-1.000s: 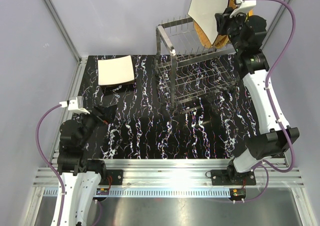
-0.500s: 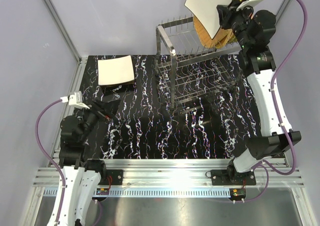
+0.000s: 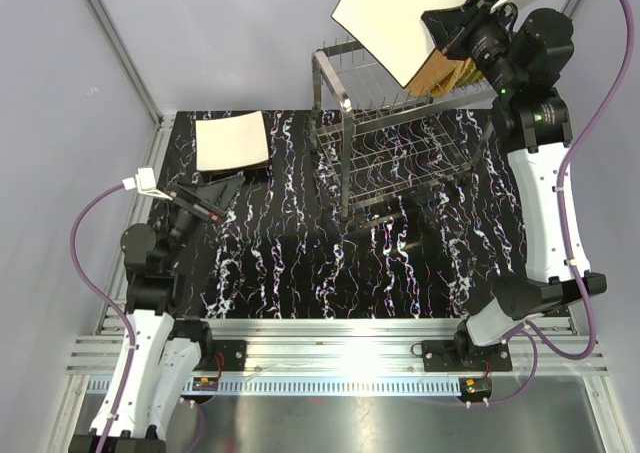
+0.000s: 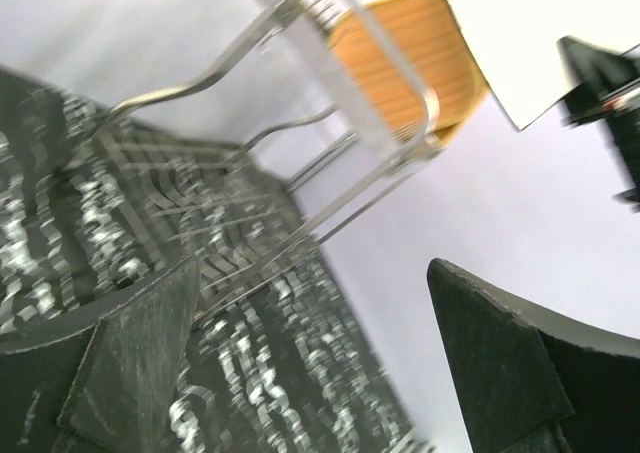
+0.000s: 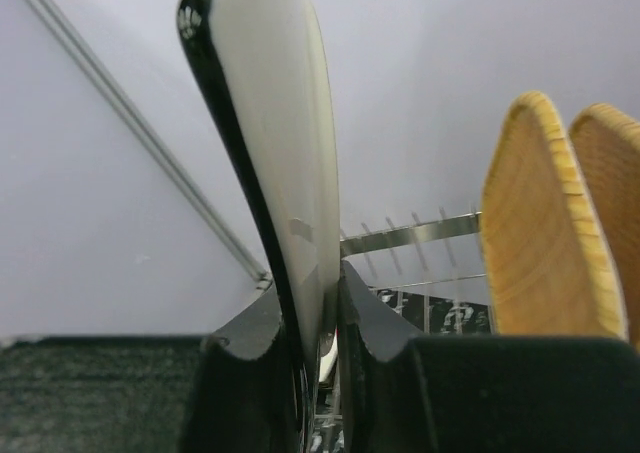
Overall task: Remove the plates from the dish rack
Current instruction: Pass the plate from the right arm to the left
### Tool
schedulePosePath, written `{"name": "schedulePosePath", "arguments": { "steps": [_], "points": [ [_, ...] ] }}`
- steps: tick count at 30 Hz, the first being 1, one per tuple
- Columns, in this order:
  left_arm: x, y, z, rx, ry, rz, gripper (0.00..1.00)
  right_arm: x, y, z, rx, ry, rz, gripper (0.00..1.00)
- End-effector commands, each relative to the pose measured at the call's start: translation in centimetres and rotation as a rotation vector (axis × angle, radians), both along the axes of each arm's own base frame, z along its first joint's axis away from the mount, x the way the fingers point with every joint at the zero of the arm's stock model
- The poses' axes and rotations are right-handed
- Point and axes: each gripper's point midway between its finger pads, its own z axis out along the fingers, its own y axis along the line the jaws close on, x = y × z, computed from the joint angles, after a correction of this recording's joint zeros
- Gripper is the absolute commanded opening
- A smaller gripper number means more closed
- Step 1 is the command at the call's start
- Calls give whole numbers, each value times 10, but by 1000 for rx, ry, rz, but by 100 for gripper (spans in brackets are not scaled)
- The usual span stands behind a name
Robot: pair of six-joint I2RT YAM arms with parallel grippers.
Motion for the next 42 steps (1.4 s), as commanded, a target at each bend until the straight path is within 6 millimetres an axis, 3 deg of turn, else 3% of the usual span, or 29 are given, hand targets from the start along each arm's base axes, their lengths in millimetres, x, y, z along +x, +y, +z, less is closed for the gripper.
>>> {"name": "schedulePosePath", "arguments": {
  "steps": [1,11,19,26,32,42],
  "points": [
    [-7,-8,39,-113,-115,-74,99,-59,6,96,188,-238,134,0],
    [4,-21,69,-245,-135,-132,99,-57,34,79,341,-62,323,0],
    [22,-40,81,-345,-60,-153,99,-66,61,59,339,-4,399,0],
    [28,-60,104,-398,-121,-189,99,-71,88,34,342,69,461,0],
    [40,-80,103,-401,-99,-210,99,-82,110,17,336,111,513,0],
    [59,-84,95,-432,-84,-168,99,-101,134,-9,328,176,586,0]
  ]
}}
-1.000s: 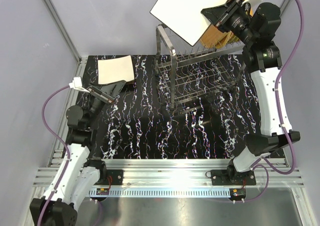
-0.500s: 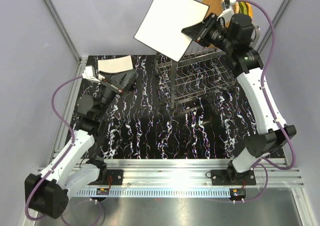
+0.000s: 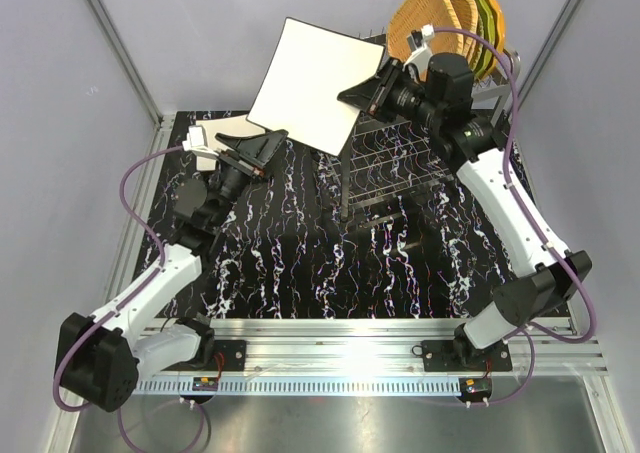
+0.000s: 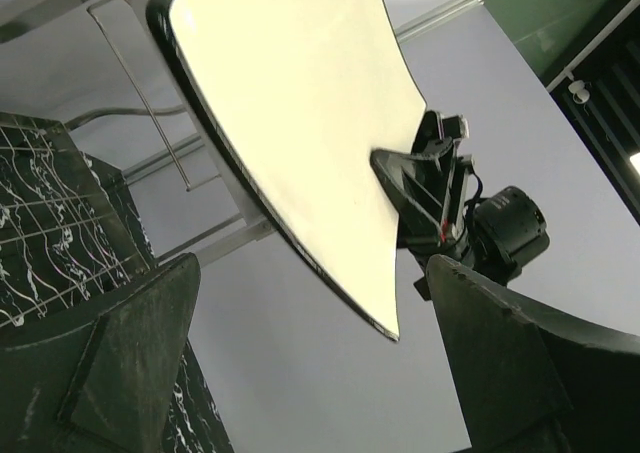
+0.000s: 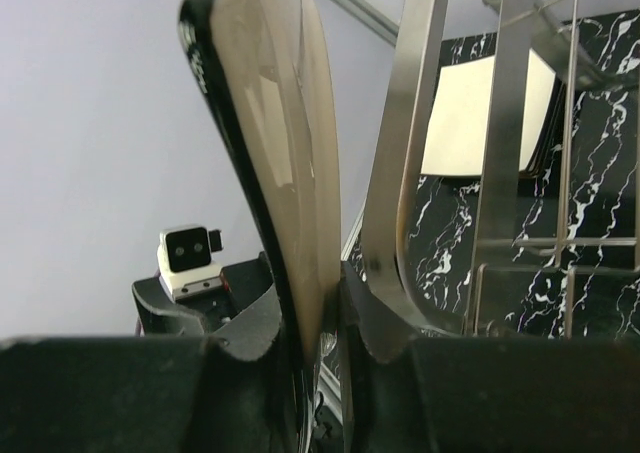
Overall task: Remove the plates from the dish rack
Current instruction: Pass the plate from the right arm to the left
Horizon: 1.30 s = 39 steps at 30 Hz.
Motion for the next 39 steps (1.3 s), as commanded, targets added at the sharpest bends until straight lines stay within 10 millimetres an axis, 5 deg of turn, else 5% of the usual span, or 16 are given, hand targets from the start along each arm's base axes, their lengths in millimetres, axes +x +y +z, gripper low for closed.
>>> {"name": "schedulePosePath", "arguments": {
  "steps": [1,24,27,34,37,39],
  "points": [
    [-2,10,44,-79,-124,52,99,-58,-5,112,195,-321,76,0],
    [-3,9,45,-221,-172,13,62,-72,19,78,159,-352,137,0],
    [-3,7,43,-214,-172,8,52,-73,23,74,156,-345,150,0],
    [-4,7,39,-219,-167,-5,0,-74,24,68,144,-344,152,0],
    [-7,7,37,-222,-162,-10,0,-75,23,65,129,-347,147,2],
    [-8,9,37,-232,-166,-10,0,-76,22,63,120,-357,145,16]
  ]
}}
